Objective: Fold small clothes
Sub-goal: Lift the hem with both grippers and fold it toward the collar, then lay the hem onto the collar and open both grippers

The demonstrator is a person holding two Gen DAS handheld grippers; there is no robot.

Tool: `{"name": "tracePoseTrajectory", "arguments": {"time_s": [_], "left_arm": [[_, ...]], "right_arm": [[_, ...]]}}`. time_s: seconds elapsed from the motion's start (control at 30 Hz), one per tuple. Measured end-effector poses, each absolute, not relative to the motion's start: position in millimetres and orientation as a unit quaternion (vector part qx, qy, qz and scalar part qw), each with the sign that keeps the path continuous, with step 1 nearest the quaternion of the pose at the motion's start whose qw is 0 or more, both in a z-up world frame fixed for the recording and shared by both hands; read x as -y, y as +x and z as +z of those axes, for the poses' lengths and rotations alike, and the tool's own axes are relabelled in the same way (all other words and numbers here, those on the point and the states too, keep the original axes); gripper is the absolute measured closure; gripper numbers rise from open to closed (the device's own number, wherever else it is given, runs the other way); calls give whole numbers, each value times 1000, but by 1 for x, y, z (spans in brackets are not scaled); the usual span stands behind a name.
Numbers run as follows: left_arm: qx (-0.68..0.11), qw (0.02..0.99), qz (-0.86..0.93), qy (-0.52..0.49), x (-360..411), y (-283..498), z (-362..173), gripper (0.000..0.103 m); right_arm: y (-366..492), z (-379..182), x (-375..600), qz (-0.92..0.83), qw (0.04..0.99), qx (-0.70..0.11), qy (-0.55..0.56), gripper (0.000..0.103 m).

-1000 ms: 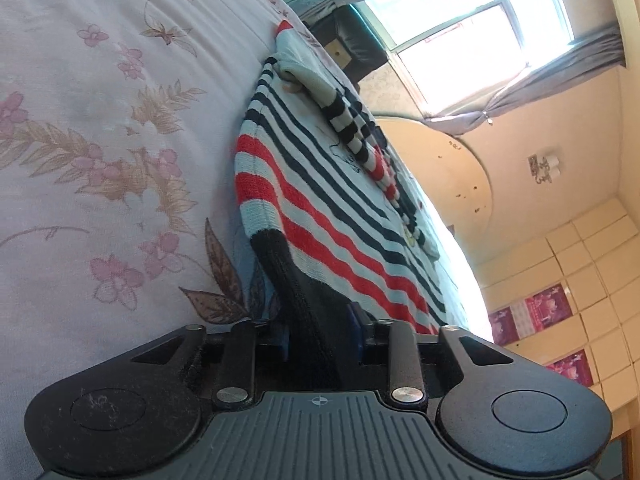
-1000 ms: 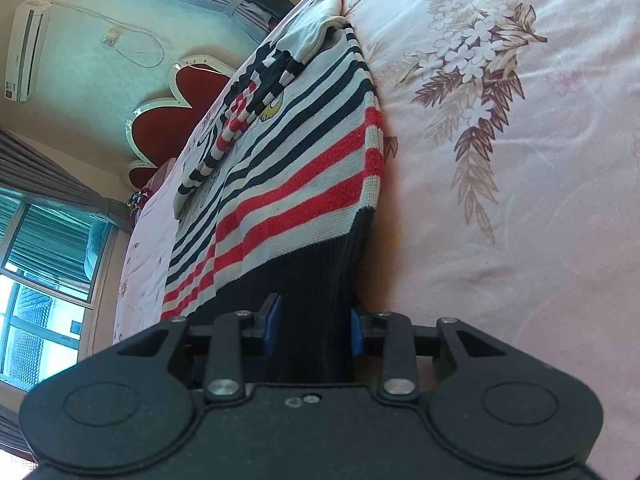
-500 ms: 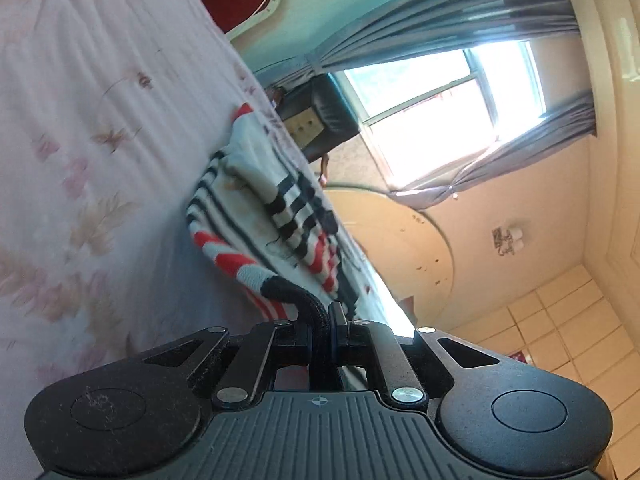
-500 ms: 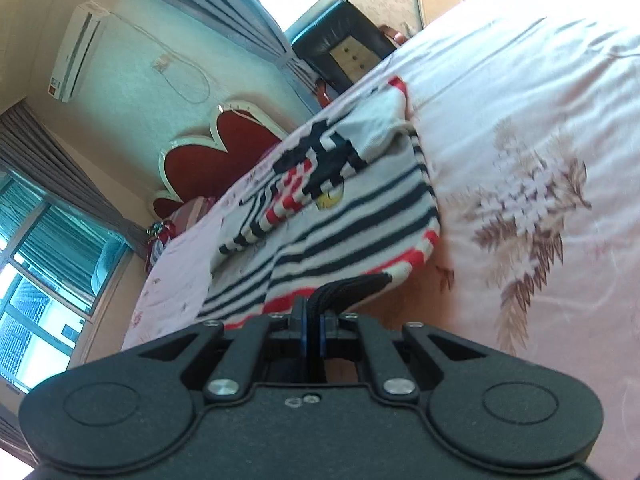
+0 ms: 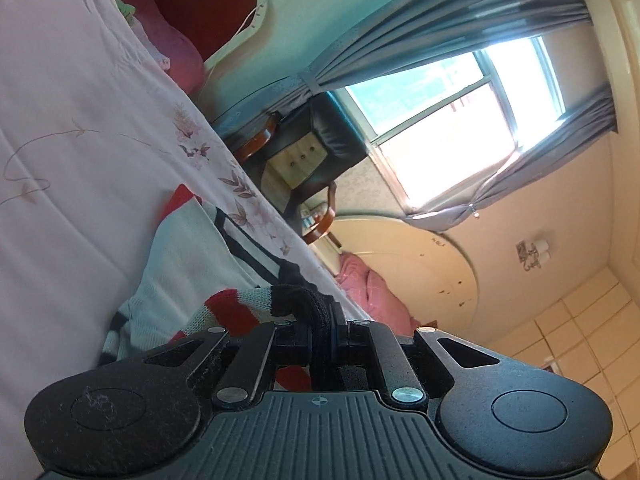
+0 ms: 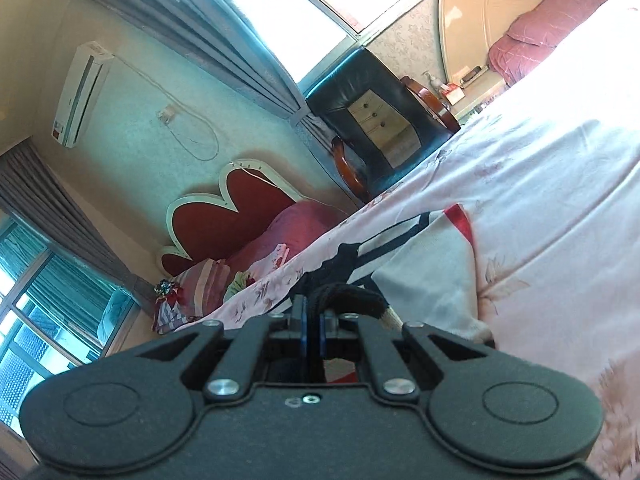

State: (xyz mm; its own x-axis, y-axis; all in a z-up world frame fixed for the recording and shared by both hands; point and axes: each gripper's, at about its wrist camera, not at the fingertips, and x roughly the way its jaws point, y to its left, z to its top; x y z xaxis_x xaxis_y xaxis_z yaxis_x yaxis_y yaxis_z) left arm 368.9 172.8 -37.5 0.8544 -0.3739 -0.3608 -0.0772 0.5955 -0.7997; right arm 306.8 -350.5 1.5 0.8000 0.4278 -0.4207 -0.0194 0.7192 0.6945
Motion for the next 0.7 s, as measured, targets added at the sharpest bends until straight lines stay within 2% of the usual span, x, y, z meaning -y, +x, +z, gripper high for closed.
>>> {"name": "tracePoseTrajectory", "arguments": {"time_s": [0.33,0.47,0.5,0.53,0.57,0.6,0.67,0.7], "left_arm": [[-326,839,-58,-432,-172,495,-92,95],[-314,837,-49,-446,-172,521,-110,94],[-308,837,-48,-450,-172,524,-113,84],[-298,841,-49,-450,-172,526,-115,60],[-282,849,-44,-445,-171,525,-116,49],[-274,856,-44,-436,-170,526,-114,45],[-276,872,-44,-403,-169,533,-107,45],[-280,877,-51,-387,-167,536,-105,45]], "right_arm": [[444,-91,373,98,827,-358,423,97],[475,-120,377,91,823,-368,423,96],[479,-124,376,95,826,-365,419,94],[483,-126,376,101,831,-358,415,91],[485,-127,374,104,835,-351,411,84],[486,-125,373,109,841,-343,404,78],[485,-119,371,112,854,-331,385,70],[482,-114,371,112,862,-321,376,58]]}}
